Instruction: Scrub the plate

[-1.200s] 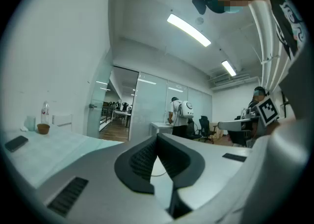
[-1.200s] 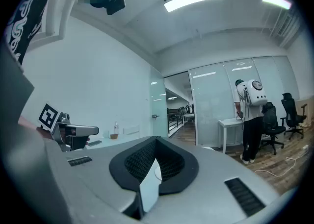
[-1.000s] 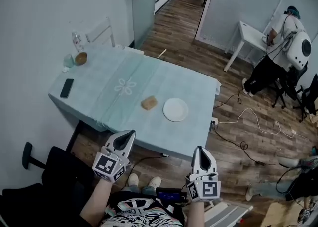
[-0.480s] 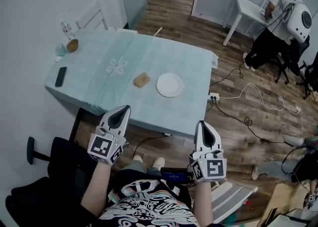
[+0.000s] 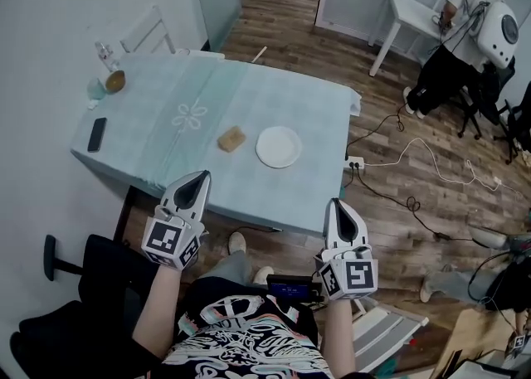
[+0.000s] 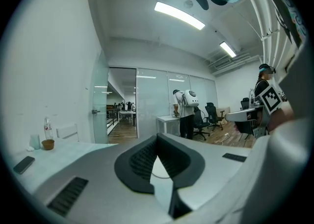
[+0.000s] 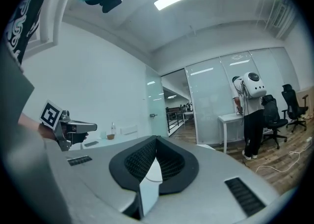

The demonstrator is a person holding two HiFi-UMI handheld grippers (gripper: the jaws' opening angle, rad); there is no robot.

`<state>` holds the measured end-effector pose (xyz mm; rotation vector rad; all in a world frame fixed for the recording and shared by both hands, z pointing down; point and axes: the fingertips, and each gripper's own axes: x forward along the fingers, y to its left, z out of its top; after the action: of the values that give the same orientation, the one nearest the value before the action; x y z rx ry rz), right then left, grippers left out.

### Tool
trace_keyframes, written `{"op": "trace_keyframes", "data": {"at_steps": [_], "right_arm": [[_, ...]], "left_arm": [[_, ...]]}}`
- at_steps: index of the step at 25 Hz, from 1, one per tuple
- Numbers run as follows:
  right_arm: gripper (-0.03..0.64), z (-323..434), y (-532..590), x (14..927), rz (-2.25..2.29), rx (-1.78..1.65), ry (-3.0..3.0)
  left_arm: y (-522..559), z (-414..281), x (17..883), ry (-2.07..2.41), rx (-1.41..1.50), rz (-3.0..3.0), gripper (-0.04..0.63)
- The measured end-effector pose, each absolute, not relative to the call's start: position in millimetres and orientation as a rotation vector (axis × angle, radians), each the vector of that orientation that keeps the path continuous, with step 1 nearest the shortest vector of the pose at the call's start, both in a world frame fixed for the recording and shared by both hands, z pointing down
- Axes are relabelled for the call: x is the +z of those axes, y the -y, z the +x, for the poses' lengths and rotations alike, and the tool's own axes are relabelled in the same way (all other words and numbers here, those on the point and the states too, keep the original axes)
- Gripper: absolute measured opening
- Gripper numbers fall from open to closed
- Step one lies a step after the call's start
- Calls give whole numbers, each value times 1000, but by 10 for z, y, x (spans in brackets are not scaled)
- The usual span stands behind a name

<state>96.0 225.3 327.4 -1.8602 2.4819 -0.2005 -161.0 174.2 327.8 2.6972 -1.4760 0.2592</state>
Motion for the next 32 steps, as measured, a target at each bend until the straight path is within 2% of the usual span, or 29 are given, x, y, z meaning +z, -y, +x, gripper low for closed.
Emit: {"op": "trace_keyframes", "data": {"at_steps": [11, 21, 32], "right_arm": [[0, 766, -1428, 3521, -1961, -243, -2540], [0, 619, -666, 3595, -2027, -299, -2498], [2, 666, -205, 3876, -2046, -324, -2585]], "left_arm": [[-822, -1603, 3556, 1537, 465, 2803, 17], [128, -1486, 3876, 1337, 413, 2822, 17], [539, -1314, 4104, 1300, 447, 2771, 15]]}}
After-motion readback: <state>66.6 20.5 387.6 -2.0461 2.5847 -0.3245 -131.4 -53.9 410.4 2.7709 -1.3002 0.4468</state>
